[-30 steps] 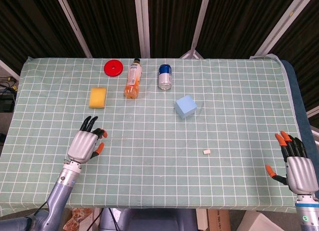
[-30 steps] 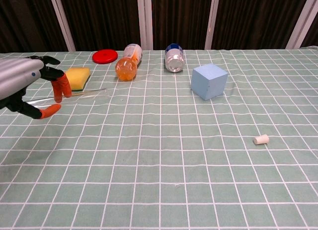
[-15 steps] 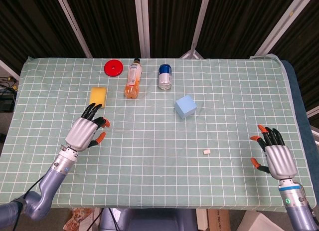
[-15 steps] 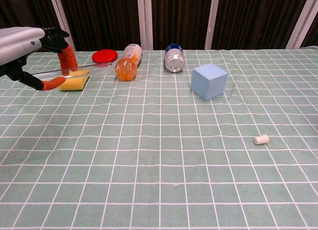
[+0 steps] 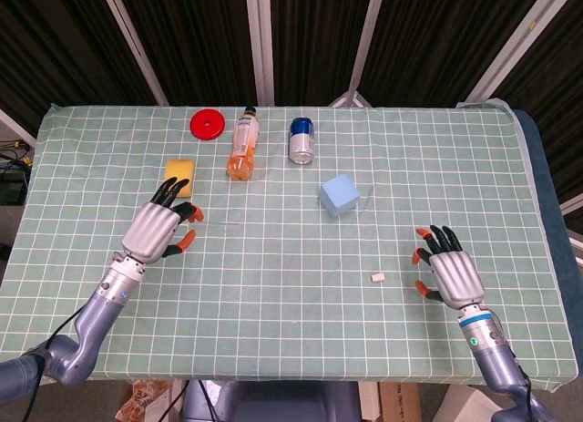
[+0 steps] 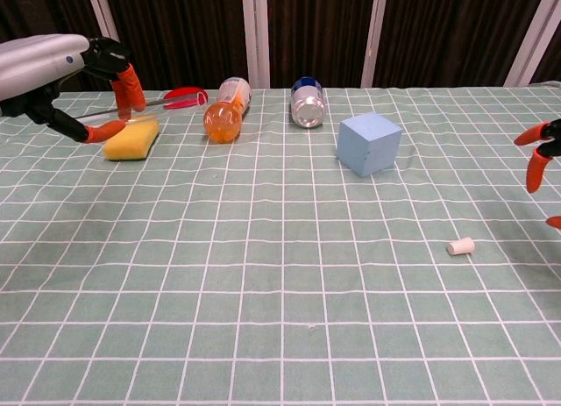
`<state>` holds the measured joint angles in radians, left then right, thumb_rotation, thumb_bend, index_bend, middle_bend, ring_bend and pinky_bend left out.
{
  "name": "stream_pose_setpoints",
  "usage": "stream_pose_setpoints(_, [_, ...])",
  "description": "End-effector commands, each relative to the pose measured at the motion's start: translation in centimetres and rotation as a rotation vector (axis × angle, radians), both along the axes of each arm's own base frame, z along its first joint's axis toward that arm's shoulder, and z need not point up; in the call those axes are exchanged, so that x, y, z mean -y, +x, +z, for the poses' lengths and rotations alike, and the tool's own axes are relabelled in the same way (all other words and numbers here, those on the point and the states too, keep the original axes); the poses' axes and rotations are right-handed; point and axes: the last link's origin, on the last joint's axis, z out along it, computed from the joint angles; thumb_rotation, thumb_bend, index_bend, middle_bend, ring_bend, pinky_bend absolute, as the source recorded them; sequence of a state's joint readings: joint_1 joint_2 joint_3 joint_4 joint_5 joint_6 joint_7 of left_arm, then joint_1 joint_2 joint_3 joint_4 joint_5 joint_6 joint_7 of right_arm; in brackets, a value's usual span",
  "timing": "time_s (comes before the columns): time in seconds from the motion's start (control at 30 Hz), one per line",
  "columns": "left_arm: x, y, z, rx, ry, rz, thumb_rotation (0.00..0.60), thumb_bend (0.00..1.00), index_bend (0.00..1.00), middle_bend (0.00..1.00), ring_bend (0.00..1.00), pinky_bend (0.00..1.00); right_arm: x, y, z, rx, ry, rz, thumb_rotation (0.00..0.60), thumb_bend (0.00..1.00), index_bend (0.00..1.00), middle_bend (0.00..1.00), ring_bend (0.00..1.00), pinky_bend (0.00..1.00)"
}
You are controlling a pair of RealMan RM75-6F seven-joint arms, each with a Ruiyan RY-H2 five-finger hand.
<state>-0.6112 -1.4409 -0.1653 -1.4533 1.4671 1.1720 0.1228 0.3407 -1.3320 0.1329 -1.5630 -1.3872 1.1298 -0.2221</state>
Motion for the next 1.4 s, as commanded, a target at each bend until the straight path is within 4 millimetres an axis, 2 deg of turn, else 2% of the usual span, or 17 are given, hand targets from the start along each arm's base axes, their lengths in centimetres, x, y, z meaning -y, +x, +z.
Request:
stream_pose_setpoints(0.03, [-0.1, 0.1, -0.2, 0.001, -0.004, -0.003, 0.600, 0.66, 0.47, 0.50, 0.07, 0.00, 0.3, 0.2, -1.4, -0.009, 0.027, 0.004, 0.600, 0.31, 0.49, 0.15, 0.00, 0.00])
stream_pose_setpoints(0.1, [-0.1, 0.5, -0.5, 0.006, -0.013, -0.014, 0.600, 0.66, 0.47, 0.50, 0.07, 0.00, 0.2, 0.3, -2.7, -0.015, 0.061, 0.007, 0.600, 0.31, 0.50, 0.16, 0.00, 0.00])
stream_pose_setpoints(0.4, [-0.1, 1.2, -0.9, 0.014, -0.019, -0.033, 0.600, 0.66, 0.47, 0.50, 0.07, 0.00, 0.6, 0.7, -4.5, -0.012, 0.075, 0.020, 0.600, 0.31, 0.52, 0.17, 0.00, 0.00])
stream_pose_setpoints(0.8, [0.1, 1.7, -0.9, 0.025, -0.023, -0.041, 0.600, 0.66, 0.47, 0.50, 0.07, 0.00, 1.1, 1.0, -5.7, -0.024, 0.092, 0.016, 0.600, 0.31, 0.52, 0.17, 0.00, 0.00])
stream_pose_setpoints(1.4, [0.2, 1.8, -0.6, 0.029, -0.017, -0.037, 0.600, 0.66, 0.47, 0.50, 0.07, 0.00, 1.6, 1.0, -6.4, -0.040, 0.101, -0.001, 0.600, 0.31, 0.48, 0.16, 0.00, 0.00])
